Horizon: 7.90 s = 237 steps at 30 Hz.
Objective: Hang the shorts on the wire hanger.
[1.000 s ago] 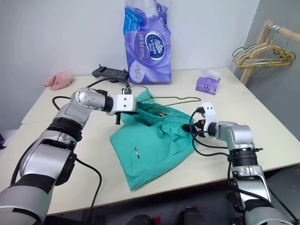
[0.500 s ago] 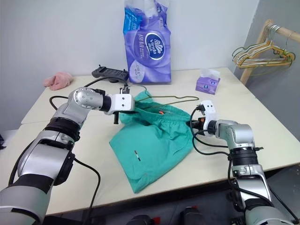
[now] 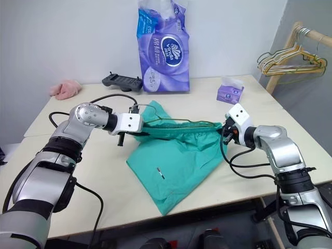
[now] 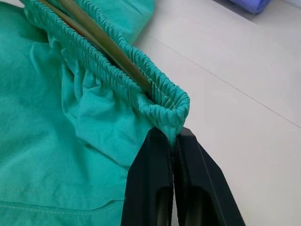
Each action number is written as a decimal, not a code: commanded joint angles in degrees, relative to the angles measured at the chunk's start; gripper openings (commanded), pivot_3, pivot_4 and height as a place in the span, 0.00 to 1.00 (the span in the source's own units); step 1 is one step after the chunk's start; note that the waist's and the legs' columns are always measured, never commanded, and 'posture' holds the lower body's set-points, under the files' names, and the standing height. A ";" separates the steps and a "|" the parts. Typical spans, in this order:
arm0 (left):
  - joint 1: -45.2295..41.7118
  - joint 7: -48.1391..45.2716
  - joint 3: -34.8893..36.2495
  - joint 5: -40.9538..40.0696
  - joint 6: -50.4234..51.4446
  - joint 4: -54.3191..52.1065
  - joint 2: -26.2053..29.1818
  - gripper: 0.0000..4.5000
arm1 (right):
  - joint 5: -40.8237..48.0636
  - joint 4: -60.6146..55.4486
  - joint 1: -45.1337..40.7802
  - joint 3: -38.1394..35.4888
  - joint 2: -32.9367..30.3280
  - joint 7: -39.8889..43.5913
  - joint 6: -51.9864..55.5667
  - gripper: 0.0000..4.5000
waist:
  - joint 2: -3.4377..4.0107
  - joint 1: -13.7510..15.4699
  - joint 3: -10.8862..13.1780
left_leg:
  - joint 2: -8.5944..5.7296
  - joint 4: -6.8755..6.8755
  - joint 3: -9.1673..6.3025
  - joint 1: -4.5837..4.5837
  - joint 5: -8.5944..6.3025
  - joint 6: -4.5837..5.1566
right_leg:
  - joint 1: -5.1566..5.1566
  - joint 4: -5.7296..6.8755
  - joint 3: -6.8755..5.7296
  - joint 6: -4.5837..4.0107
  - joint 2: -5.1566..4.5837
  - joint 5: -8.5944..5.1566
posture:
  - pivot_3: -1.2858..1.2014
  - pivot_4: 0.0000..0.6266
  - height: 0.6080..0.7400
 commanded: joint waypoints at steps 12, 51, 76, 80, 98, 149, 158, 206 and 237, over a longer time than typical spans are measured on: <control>-2.82 1.88 -3.10 5.53 -2.35 3.17 2.76 0.00 | -8.95 -3.60 -3.71 5.90 -8.27 1.34 -8.04 0.01 | 0.00 -0.02 0.00 | 0.01 -0.01 0.03 0.01 0.00 0.00 | -0.01 0.00 0.01 0.00 0.02 0.00 | 0.49 0.02 1.00; -4.17 8.99 -2.58 5.78 -2.07 3.20 -1.51 0.00 | -24.94 -4.58 -11.18 17.20 -0.49 5.39 -15.73 0.88 | -0.12 -0.09 -0.17 | 0.01 0.01 0.00 -0.01 0.01 -0.02 | -0.03 -0.01 0.00 -0.01 0.02 0.00 | 0.49 0.00 1.00; -5.63 9.71 -2.83 6.28 -2.63 5.26 -2.18 0.00 | -29.98 8.43 -11.31 20.49 1.80 4.43 -19.75 0.99 | -0.18 -0.15 -0.24 | 0.02 0.00 0.04 0.03 0.01 -0.01 | -0.01 -0.02 0.02 -0.01 0.04 0.00 | 0.50 0.02 1.00; -5.51 9.57 -2.68 6.07 -2.38 4.83 -1.92 0.00 | -31.85 10.84 -11.77 21.12 3.26 3.79 -22.05 0.99 | -0.18 -0.10 -0.23 | 0.01 0.00 0.04 0.03 0.01 -0.02 | -0.01 -0.01 0.02 -0.01 0.03 0.00 | 0.50 0.02 1.00; -4.84 9.09 -2.56 5.55 -1.02 3.28 -1.94 0.00 | -37.82 15.01 -16.12 22.21 8.72 0.97 -27.48 0.21 | -0.17 -0.11 -0.24 | -0.01 0.00 0.00 0.03 0.01 -0.02 | -0.03 0.01 0.02 -0.01 0.03 0.00 | 0.51 0.03 1.00; 14.17 1.32 11.65 -29.73 34.59 -37.94 -16.42 1.00 | -15.47 -13.07 13.92 -14.03 1.36 -3.40 18.44 0.00 | 0.16 -0.02 -0.75 | -0.01 0.03 -0.04 0.06 0.01 -0.02 | 0.15 -0.14 0.05 -0.02 0.01 -0.01 | 0.45 0.00 1.00; 12.64 3.84 9.25 -28.89 31.21 -34.25 -24.42 1.00 | -10.09 -20.39 17.41 -28.93 4.19 -12.37 33.89 0.00 | 0.92 -2.14 -1.29 | 0.01 -0.07 0.00 0.10 -0.01 0.00 | 0.23 -0.25 0.07 -0.01 0.03 -0.02 | 0.41 0.00 1.00; -6.80 23.32 3.16 -26.99 21.02 -18.22 -52.50 1.00 | -10.28 55.95 -11.23 -38.90 -27.15 -43.17 -3.62 0.00 | 2.33 -10.40 -1.54 | -0.36 -0.28 1.80 1.48 -1.17 1.77 | 1.78 -1.15 1.91 1.88 0.22 -1.05 | 0.40 0.01 1.00; -6.54 24.60 3.00 -27.05 21.65 -18.66 -51.04 1.00 | -3.31 29.83 -3.39 -40.21 -18.25 -50.71 12.84 0.99 | 2.21 -10.75 -1.47 | -0.31 -0.24 3.20 1.99 -1.72 2.52 | 2.13 -1.88 3.33 2.89 0.32 -0.63 | 0.41 0.03 1.00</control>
